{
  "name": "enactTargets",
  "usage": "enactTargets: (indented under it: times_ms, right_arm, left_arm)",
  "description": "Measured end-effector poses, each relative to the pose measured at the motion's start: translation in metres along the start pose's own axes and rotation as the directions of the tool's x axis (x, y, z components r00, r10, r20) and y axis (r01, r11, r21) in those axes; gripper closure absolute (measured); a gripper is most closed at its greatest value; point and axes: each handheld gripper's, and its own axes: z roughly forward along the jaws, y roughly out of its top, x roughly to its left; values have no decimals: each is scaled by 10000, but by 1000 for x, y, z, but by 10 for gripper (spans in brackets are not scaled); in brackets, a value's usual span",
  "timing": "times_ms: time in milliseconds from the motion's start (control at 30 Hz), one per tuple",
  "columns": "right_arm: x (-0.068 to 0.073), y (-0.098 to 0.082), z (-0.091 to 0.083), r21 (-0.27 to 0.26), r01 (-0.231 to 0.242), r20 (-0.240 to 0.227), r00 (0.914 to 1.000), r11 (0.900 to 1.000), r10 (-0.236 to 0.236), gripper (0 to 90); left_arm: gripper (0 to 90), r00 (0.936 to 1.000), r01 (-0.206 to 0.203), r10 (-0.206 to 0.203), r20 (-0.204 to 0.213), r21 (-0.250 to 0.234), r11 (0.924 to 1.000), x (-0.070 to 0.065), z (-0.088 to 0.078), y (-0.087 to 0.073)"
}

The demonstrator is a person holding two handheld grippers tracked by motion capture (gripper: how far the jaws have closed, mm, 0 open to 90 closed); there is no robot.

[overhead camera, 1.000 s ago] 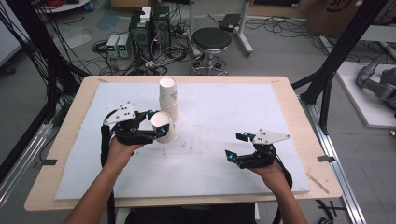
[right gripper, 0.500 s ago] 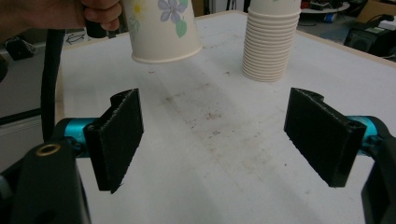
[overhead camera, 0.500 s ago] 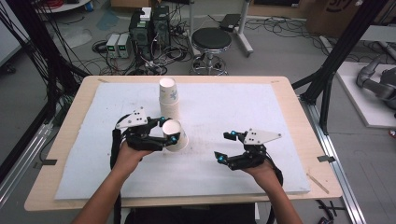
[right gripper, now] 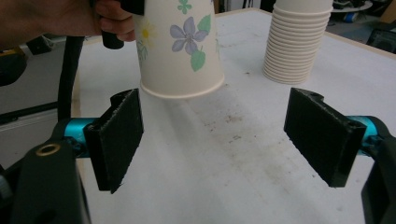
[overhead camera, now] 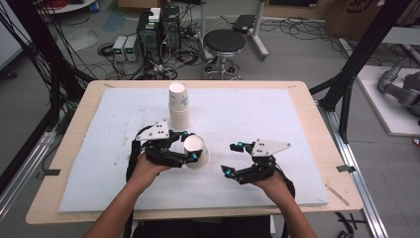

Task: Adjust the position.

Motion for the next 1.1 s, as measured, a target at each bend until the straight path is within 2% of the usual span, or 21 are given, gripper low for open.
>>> enactTargets:
  times_ms: [333, 700, 900, 1000, 1100]
  right_arm:
    - [11, 4, 15, 140, 279, -615, 9977, 9995, -270, 202]
    - [17, 4, 22, 213, 312, -935, 9952, 9993, -290, 202]
    - [18, 3, 27, 169, 324, -1082, 9937, 9993, -304, 205]
    - [19, 3, 30, 139, 84, -1348, 9908, 9999, -64, 212]
    - [18, 1, 29, 88, 58, -1382, 9904, 9999, -45, 274]
  left_arm:
    - [351, 9962, -132, 134, 859, -27, 9999, -10, 15, 0]
    - [351, 9916, -148, 149, 1285, -18, 9999, -15, 27, -2]
    - [352, 9882, 27, 1, 1530, -182, 9998, -18, 31, -2]
    - [352, 9853, 236, -168, 1702, -378, 9990, -19, 32, -3]
    - [352, 9844, 298, -226, 1744, -388, 9988, -19, 31, -4]
